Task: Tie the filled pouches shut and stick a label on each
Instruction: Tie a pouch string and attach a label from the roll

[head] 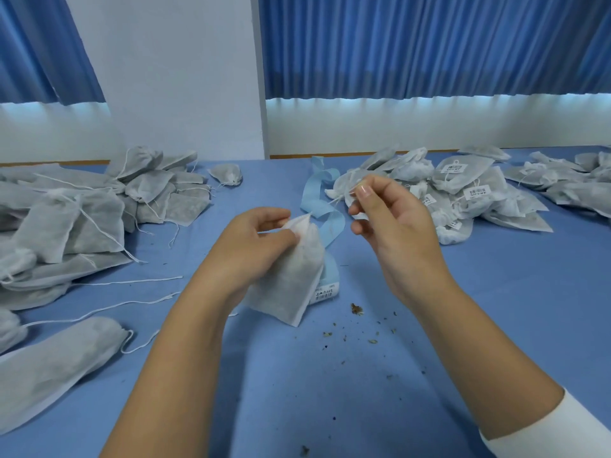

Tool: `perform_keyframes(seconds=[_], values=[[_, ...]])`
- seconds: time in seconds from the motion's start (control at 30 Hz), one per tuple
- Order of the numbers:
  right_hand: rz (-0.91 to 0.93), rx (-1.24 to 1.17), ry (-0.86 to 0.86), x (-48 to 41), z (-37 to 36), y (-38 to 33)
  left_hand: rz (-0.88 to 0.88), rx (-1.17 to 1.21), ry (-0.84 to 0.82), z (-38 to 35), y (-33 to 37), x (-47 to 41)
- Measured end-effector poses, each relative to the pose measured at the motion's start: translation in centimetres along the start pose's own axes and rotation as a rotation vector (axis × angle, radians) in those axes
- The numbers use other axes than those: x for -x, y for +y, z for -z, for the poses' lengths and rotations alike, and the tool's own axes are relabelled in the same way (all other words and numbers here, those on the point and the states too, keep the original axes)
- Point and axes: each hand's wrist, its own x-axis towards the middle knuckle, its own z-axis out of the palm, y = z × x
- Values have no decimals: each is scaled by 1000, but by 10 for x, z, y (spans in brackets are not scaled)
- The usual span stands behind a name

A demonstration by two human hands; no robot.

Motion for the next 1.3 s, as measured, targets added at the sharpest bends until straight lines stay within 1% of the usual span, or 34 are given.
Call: perform_keyframes(seconds=[0.1,0.17,0.27,0.33,0.4,0.43,0.5,0.57,0.6,0.63,0.7,0.8,0.9,0.97,1.0,1.07,1.17,1.23,1.3], values=[[148,104,-135,9,-5,-4,-4,-30,78,0,-3,-1],[197,202,-209,15,-9,-4,-27,-90,149,-2,-3,-3],[167,396,-298,22,-15,4,-5,-89,224,-3,-1,-5],[151,530,-317,24,-17,10,34,7,232,-4,0,-5],[141,576,-313,25,-17,15,85,118,214,-5,3,-5],[138,575,-300,24,-17,16,115,192,180,-5,5,-3],[129,560,-270,23,-16,17,162,345,57,-3,10,0],[112,543,-268,20,-14,18,140,360,-66,-1,9,2],[99,520,-280,19,-12,18,113,320,-84,0,7,3],[76,484,-290,18,-9,17,96,278,-73,0,5,3],[1,426,-273,13,-3,17,102,261,6,-1,3,0],[-185,530,-248,5,12,20,138,219,182,1,-7,-11],[-417,576,-390,2,23,26,143,165,308,0,-19,-20],[-498,584,-494,5,23,31,129,137,351,-4,-25,-23],[-496,602,-521,7,21,34,119,105,352,-7,-26,-24],[-455,613,-505,10,16,42,98,40,345,-12,-30,-25],[-413,552,-451,12,12,46,32,0,337,-15,-31,-25],[-401,498,-454,10,13,47,-33,11,329,-17,-30,-25],[-377,452,-461,10,14,47,-57,3,301,-19,-30,-24]])
